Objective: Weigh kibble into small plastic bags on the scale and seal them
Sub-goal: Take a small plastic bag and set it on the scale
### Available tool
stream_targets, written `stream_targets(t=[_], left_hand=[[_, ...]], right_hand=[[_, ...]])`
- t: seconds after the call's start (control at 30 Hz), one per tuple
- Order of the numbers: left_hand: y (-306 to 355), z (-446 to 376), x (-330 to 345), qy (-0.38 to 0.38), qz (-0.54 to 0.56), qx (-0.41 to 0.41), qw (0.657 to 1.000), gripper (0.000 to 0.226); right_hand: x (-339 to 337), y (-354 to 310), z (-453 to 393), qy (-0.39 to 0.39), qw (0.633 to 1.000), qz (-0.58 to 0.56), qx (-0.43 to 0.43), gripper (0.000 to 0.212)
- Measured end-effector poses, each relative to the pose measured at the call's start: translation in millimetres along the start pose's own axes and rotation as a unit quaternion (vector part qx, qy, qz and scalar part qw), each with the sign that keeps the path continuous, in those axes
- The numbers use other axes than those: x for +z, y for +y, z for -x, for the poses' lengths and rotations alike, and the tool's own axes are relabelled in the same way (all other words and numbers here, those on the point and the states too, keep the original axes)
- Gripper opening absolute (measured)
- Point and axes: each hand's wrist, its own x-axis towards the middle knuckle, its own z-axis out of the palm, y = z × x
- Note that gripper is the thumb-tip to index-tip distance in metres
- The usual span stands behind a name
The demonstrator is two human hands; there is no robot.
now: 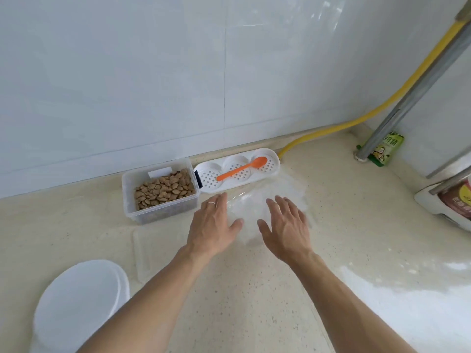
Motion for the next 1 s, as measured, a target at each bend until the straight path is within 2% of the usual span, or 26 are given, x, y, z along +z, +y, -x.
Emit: stream_targets(t=[0.1,0.2,0.3,0.4,0.53,0.67,0.73,0.83,1.0], left_hand=[[7.7,-27.3,11.7,-0.021,0.002,-0.042,0.999,0.075],[10.0,-37.7,18.8,0.001,0.007,-0.055,0.998,0.065],[12.9,-43.5,20.9,0.050,0.014,-0.041,0.998,0.040],[17.5,-47.8,17.2,0.069,0.096,-0.042,0.992,0.011],[24.5,-44.6,-3.0,0.054,0.242,-0.082,0.965,0.016],[11.4,-31.1,-27.8,0.033,0.289,-0.089,0.953,0.026],[-3.0,-19.6,-41.4,0.039,0.303,-0.086,0.948,0.027],[-30.6,9.7,-61.6,0.067,0.313,-0.098,0.942,0.025],[-96.7,71.2,-89.5,0.109,0.308,-0.158,0.932,0.025]], right_hand=[[7.5,9.6,-18.7,-0.013,1.000,0.010,-0.018,0.062],[13.5,17.6,-26.5,-0.019,0.999,0.004,-0.030,0.062],[14.8,24.0,-30.5,-0.019,0.999,-0.002,-0.037,0.062],[10.9,26.6,-33.2,0.001,0.999,-0.010,-0.045,0.061],[-4.3,20.6,-36.6,0.055,0.995,-0.047,-0.068,0.060],[-23.6,-1.3,-36.3,0.119,0.985,-0.050,-0.112,0.065],[-29.5,-16.2,-34.0,0.124,0.984,-0.032,-0.127,0.064],[-35.0,-43.0,-27.6,0.081,0.990,-0.029,-0.110,0.047],[-26.9,-100.7,-9.4,-0.027,0.990,-0.129,-0.040,0.027]])
